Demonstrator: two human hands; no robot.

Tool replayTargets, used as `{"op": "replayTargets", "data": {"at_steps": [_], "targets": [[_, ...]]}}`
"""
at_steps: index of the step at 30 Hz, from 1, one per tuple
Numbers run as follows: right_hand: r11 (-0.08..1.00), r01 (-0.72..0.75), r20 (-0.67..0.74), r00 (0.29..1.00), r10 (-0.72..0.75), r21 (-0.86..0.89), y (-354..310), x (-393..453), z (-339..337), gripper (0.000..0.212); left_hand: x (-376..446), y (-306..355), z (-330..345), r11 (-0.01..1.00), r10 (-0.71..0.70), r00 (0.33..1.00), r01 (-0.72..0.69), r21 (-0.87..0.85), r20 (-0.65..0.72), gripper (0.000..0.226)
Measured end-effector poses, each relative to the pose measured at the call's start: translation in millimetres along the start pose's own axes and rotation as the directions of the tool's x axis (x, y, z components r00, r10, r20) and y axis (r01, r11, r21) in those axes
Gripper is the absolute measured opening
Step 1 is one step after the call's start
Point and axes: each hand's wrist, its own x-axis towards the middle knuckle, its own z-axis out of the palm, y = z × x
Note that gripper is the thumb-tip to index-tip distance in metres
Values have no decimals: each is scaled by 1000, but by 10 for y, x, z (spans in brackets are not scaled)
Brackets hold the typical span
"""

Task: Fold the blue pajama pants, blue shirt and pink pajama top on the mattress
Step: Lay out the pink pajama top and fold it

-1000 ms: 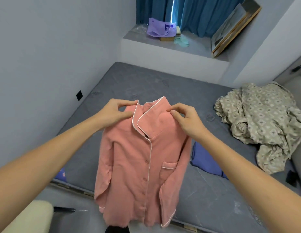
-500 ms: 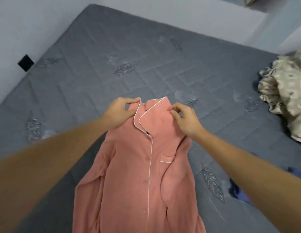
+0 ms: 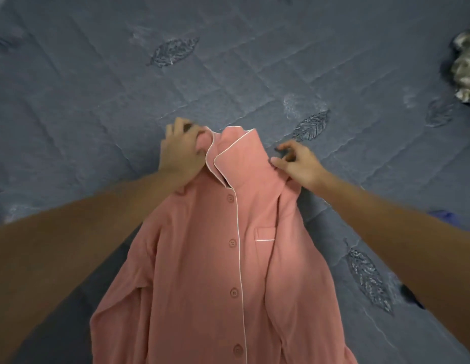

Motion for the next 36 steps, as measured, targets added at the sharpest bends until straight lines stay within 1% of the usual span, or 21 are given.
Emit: {"op": "replayTargets", "data": {"at_steps": [1, 2, 4, 5, 7, 10, 12, 15, 18, 20, 22, 23, 25, 26, 27, 28, 29, 30, 31, 34, 36], "targets": [[997, -53, 38, 998, 51, 48, 28, -27, -40, 30, -6, 48, -34, 997, 47, 995, -42, 62, -87, 31], [993, -97, 86, 992, 91, 71, 54, -57, -81, 26, -6, 110, -70, 989, 130, 983, -120, 83, -128, 30], [988, -153, 190, 970, 148, 11, 128, -120, -155, 20, 14, 289, -106, 957, 290, 954, -288, 34, -78, 33], [985, -166, 225, 959, 170, -40, 170, -149, -186, 21, 49, 393, -91, 945, 326, 945, -327, -10, -21, 35], [985, -152, 242, 955, 169, -87, 250, -182, -220, 27, 140, 633, 3, 945, 327, 935, -328, -20, 135, 41], [992, -126, 187, 975, 119, 23, 316, -225, -226, 26, 310, 922, 227, 953, 240, 890, -292, 80, 387, 50], [990, -87, 141, 987, 71, 112, 357, -261, -204, 22, 418, 992, 356, 967, 147, 888, -223, 127, 436, 52], [985, -36, 106, 994, 18, 171, 407, -323, -199, 23, 508, 982, 433, 995, 46, 919, -77, 65, 391, 48], [990, -10, 116, 993, -7, 139, 459, -350, -257, 35, 566, 971, 459, 997, 59, 942, -42, -58, 330, 37], [1000, 29, 119, 992, -28, -3, 494, -360, -334, 43, 661, 1005, 469, 995, 21, 966, 5, -97, 257, 33], [965, 71, 83, 995, -52, -254, 513, -365, -390, 52, 755, 1097, 484, 990, -21, 982, 47, -135, 188, 31], [944, 60, 56, 997, -44, -325, 503, -374, -411, 53, 756, 1169, 498, 991, -26, 989, 44, -126, 144, 30], [952, 21, 22, 1000, -15, -306, 485, -384, -436, 50, 669, 1322, 534, 997, 77, 996, -76, -16, 34, 26], [976, -5, 33, 999, 12, -219, 493, -389, -437, 48, 601, 1374, 578, 978, 206, 978, -206, -5, 41, 26], [993, -40, 57, 997, 46, -107, 507, -403, -434, 44, 506, 1407, 633, 931, 366, 922, -362, -56, 125, 28], [996, -84, 86, 993, 83, 11, 533, -423, -430, 38, 404, 1423, 685, 873, 488, 832, -468, -138, 265, 33], [985, -132, 114, 986, 119, 115, 567, -459, -431, 30, 306, 1410, 737, 832, 551, 731, -518, -199, 403, 38], [966, -173, 139, 979, 148, 191, 604, -504, -442, 23, 231, 1381, 782, 814, 565, 652, -542, -209, 506, 38], [950, -196, 162, 974, 159, 243, 640, -550, -458, 23, 194, 1354, 820, 810, 553, 618, -557, -185, 558, 33], [943, -198, 194, 970, 149, 266, 730, -685, -514, 45, 193, 1343, 845, 836, 525, 656, -518, -183, 542, 24], [967, -171, 203, 970, 132, 189, 773, -763, -553, 44, 233, 1369, 833, 855, 505, 687, -478, -198, 522, 24]]}}
